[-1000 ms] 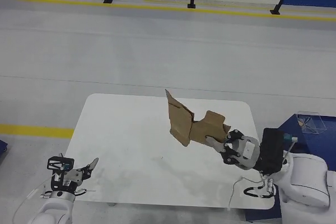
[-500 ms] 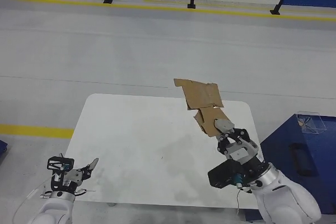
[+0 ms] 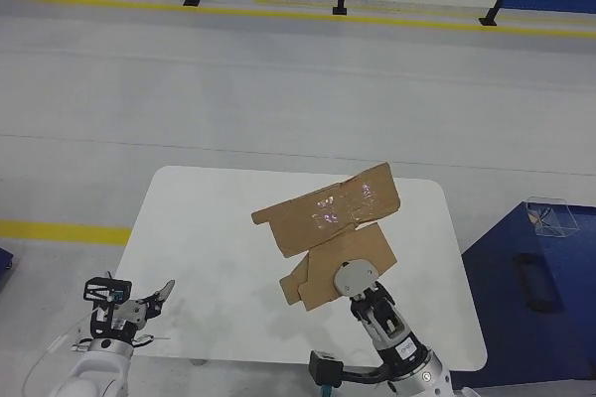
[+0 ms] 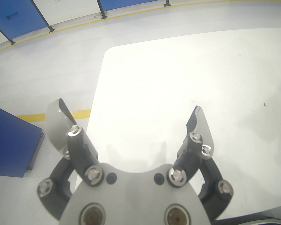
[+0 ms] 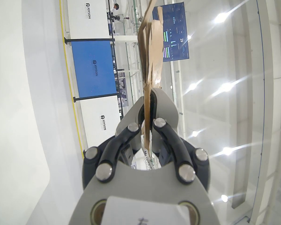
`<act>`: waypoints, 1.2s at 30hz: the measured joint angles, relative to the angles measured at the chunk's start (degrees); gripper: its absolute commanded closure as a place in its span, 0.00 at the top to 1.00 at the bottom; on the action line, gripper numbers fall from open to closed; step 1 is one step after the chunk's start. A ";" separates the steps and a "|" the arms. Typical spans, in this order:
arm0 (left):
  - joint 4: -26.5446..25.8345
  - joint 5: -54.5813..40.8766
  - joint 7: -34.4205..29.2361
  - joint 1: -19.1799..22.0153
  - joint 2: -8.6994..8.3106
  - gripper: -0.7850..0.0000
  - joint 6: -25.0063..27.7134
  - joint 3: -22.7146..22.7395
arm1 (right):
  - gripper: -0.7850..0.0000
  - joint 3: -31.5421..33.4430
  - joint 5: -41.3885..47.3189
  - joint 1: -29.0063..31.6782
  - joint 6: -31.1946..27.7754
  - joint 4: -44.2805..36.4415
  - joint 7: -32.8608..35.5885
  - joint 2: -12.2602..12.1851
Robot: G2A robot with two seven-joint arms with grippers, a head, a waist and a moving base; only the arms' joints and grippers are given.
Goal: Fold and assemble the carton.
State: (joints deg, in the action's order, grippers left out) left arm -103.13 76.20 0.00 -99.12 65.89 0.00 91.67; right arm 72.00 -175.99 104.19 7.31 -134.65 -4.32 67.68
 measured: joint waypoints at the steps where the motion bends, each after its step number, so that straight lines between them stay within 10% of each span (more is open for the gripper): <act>1: 0.00 0.00 0.00 0.00 0.00 1.00 0.00 0.00 | 0.00 0.26 0.00 0.30 0.04 0.00 -0.16 -0.42; 10: 0.00 0.00 0.00 0.00 0.00 1.00 0.00 0.00 | 0.00 -5.13 2.57 1.07 2.17 0.00 2.57 -1.87; 15: 0.00 0.00 0.00 0.00 0.00 1.00 0.00 0.00 | 0.00 -4.36 23.87 -2.83 -2.24 0.00 -5.82 -1.62; 22: 0.00 0.00 0.00 0.00 0.00 1.00 0.00 0.00 | 0.00 13.71 65.41 -8.72 -27.27 0.00 -20.09 -2.96; 29: 0.00 0.00 0.00 0.00 0.00 1.00 0.00 0.00 | 0.00 26.39 102.98 -8.20 -58.98 0.00 -14.10 -4.51; 36: 0.00 0.00 0.00 0.00 0.00 1.00 0.00 0.00 | 0.00 19.72 133.39 -9.96 -65.32 5.88 -1.24 -6.89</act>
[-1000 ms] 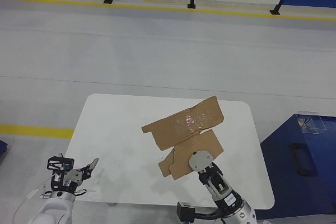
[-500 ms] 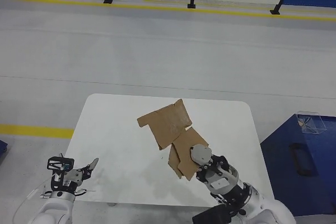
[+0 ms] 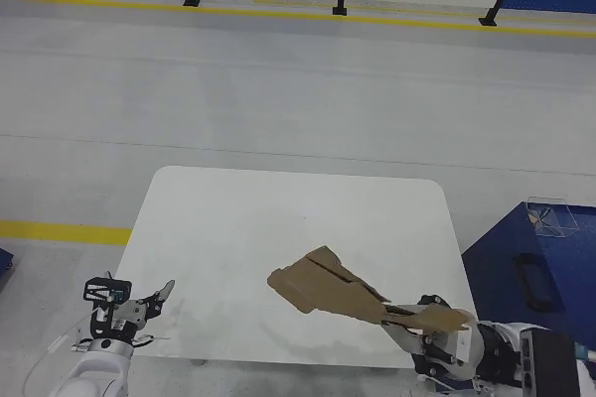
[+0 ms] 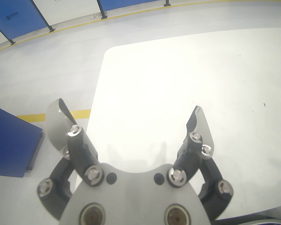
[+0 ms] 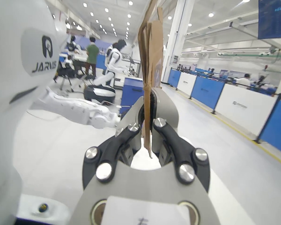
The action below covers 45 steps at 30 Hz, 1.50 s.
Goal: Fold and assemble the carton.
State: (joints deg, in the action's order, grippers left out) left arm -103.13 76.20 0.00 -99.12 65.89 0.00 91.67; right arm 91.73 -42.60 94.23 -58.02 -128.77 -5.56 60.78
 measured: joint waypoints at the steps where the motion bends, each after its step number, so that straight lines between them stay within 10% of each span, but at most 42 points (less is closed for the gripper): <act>1: 0.00 0.00 0.00 0.00 0.00 1.00 0.00 0.00 | 0.00 -1.70 3.76 -0.97 0.02 1.49 1.30 -0.41; 11: 0.00 0.00 0.00 0.00 0.00 1.00 0.00 0.00 | 0.00 -19.17 36.43 -11.39 0.02 16.66 15.03 -2.77; 27: 0.00 0.00 0.00 0.00 0.00 1.00 0.00 0.00 | 0.00 -19.52 38.28 -11.06 0.30 15.72 14.11 -2.71; 33: 0.00 0.00 0.00 0.00 0.00 1.00 0.00 0.00 | 0.00 -21.42 61.93 -9.27 2.55 10.35 18.71 -3.99; 40: 0.00 0.00 0.00 0.00 0.00 1.00 0.00 0.00 | 0.00 -21.14 108.81 -8.46 20.48 5.61 41.96 -6.04; 45: 0.00 0.00 0.00 0.00 0.00 1.00 0.00 0.00 | 0.00 -18.90 139.26 -7.06 47.38 10.43 63.21 -6.38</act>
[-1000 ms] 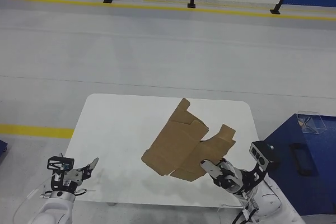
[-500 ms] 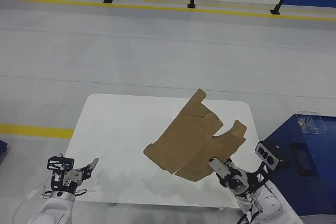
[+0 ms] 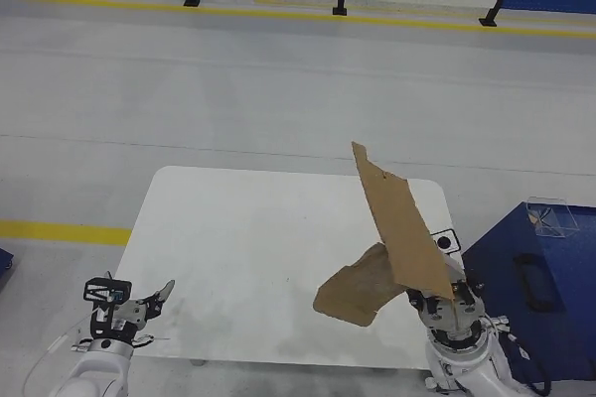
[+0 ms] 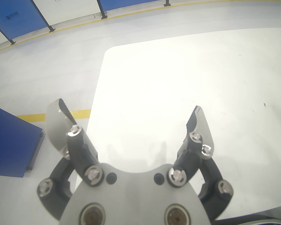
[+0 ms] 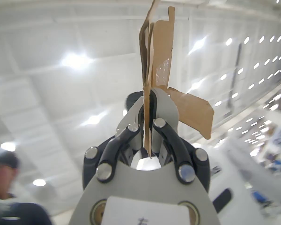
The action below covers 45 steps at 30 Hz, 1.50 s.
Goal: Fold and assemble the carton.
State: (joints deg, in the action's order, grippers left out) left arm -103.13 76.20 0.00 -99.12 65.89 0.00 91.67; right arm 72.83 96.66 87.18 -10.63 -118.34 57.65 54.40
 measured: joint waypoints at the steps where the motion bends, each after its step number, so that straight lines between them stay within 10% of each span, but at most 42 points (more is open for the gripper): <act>1: 0.00 0.00 0.00 0.00 0.00 1.00 0.00 0.00 | 0.00 0.01 3.10 0.32 4.25 0.66 2.07 0.00; 8: 0.00 0.00 0.00 0.00 0.00 1.00 0.00 0.00 | 0.00 -6.26 19.59 0.52 30.85 4.31 4.09 0.94; 15: 0.00 0.00 0.00 0.00 0.00 1.00 0.00 0.00 | 0.00 -13.73 22.21 -3.92 37.30 11.50 -2.46 2.91; 25: 0.00 0.00 0.00 0.00 0.00 1.00 0.00 0.00 | 0.00 -6.41 3.24 -6.29 12.67 12.79 -1.21 3.92; 33: 0.00 0.00 0.00 0.00 0.00 1.00 0.00 0.00 | 0.00 5.59 -36.97 -3.14 -19.87 9.90 -6.59 3.36; 45: 0.00 0.00 0.00 0.00 0.00 1.00 0.00 0.00 | 0.00 2.10 -80.64 -2.16 -27.51 13.36 -25.08 4.91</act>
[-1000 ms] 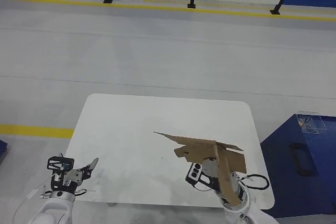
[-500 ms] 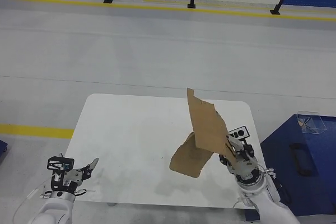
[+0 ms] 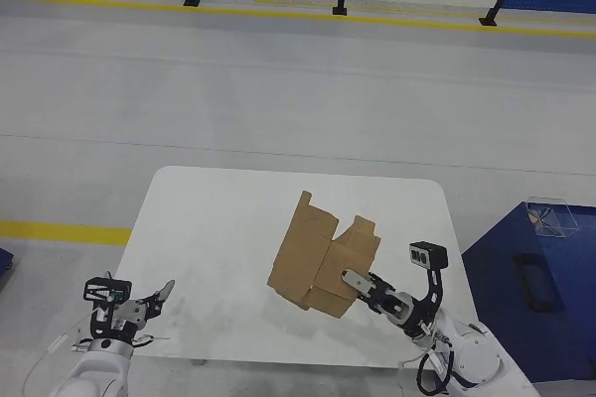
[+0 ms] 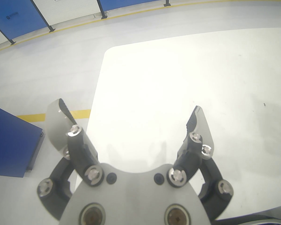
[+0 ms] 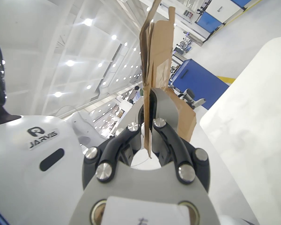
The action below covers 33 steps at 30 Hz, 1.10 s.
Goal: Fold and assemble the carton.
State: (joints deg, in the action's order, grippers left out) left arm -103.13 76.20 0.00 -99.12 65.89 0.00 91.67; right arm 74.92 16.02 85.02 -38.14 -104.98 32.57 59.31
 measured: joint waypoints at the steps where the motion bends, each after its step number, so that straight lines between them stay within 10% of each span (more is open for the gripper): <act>1: 0.00 0.00 0.00 0.00 0.00 1.00 0.00 0.00 | 0.00 0.03 0.24 0.00 -0.01 0.00 0.23 0.00; 7: -2.23 -5.55 -6.76 0.10 -0.25 1.00 5.38 1.79 | 0.00 -0.09 0.57 -0.12 1.40 0.02 1.11 0.00; 14: 2.07 -58.64 -53.57 11.55 -2.06 1.00 15.92 13.19 | 0.00 -3.96 2.62 -3.16 7.93 3.12 5.72 0.45; 20: 18.15 -95.24 -85.74 25.91 -3.35 1.00 15.26 9.20 | 0.00 -9.25 6.19 -6.33 9.49 6.25 13.30 1.10; 30: 16.65 -96.67 -87.19 27.31 -3.70 1.00 17.11 -3.63 | 0.00 -17.46 5.26 -10.99 9.96 8.79 17.16 2.77; 33: 16.07 -97.62 -87.38 27.38 -4.00 0.80 16.91 -5.88 | 0.00 -18.80 4.06 -11.85 9.85 9.22 17.05 3.12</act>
State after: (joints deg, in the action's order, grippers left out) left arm -87.07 -21.42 -87.38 -71.75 61.89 16.91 85.79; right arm 56.12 20.08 73.16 -28.30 -95.76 49.62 62.43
